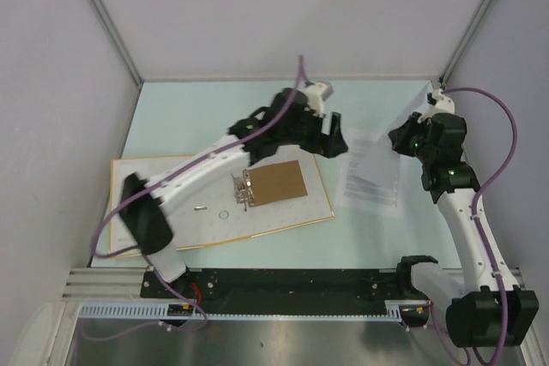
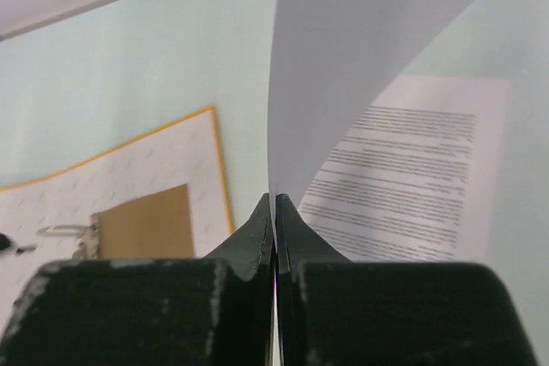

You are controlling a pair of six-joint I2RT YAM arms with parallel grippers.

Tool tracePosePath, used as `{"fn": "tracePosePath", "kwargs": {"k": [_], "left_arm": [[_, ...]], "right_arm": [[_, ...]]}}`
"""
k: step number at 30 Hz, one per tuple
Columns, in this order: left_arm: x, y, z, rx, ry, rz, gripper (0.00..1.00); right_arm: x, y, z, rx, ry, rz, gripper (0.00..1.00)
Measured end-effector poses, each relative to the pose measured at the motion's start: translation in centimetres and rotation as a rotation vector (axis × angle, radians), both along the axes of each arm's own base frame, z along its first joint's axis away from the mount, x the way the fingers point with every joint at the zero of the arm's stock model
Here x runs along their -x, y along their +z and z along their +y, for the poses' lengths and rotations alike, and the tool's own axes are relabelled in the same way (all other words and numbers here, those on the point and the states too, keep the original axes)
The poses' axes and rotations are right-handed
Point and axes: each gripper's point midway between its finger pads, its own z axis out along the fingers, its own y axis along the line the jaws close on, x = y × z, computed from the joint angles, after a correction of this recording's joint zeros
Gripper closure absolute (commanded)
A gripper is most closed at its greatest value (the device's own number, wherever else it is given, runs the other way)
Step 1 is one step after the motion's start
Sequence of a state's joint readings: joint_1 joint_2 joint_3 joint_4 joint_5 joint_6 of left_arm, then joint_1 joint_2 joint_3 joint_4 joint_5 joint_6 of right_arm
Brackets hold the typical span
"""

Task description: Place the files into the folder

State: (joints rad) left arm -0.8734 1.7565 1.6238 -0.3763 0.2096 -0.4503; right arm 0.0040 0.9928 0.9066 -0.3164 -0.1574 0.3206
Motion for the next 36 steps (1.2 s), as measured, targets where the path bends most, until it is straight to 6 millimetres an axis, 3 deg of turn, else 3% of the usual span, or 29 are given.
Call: {"fn": "tracePosePath", "kwargs": {"k": [3,6,9,12,15,19,21,25,27,33,36], "left_arm": [[0.2,4.9,7.2,0.021,0.136,-0.110,0.15],[0.6,5.6,12.8,-0.016,0.251,-0.152,0.14],[1.6,2.2,15.8,-0.122,0.272,-0.136,0.15],[2.7,-3.1,18.4,-0.297,0.250,-0.093,0.22],[3.7,-6.8,21.0,-0.443,0.228,-0.054,0.25],[3.4,-9.1,23.9,-0.498,0.270,-0.007,0.23],[3.2,-9.8,25.0,-0.506,0.303,0.017,0.24],[2.5,-10.3,25.5,-0.511,0.372,0.051,0.42],[1.9,-10.7,25.5,-0.538,0.417,0.091,0.44],[-0.6,-12.5,24.8,-0.627,0.540,0.143,0.48],[-0.7,-13.4,23.8,-0.666,0.568,0.158,0.58]], "right_arm": [[0.6,2.2,4.2,0.009,0.133,-0.047,1.00],[2.0,2.6,9.7,-0.038,0.339,-0.038,1.00],[4.0,1.6,14.4,-0.118,0.535,0.027,1.00],[5.6,0.9,16.9,-0.181,0.659,0.089,1.00],[6.4,0.1,18.0,-0.206,0.726,0.135,1.00],[5.9,-3.0,18.5,-0.216,0.749,0.217,1.00],[5.4,-5.2,18.5,-0.231,0.748,0.272,1.00],[4.1,-10.2,18.5,-0.270,0.728,0.390,1.00],[3.9,-11.6,18.5,-0.288,0.719,0.425,1.00],[3.2,-11.0,19.4,-0.322,0.727,0.387,1.00],[2.7,-10.7,20.0,-0.339,0.742,0.363,1.00]]}}
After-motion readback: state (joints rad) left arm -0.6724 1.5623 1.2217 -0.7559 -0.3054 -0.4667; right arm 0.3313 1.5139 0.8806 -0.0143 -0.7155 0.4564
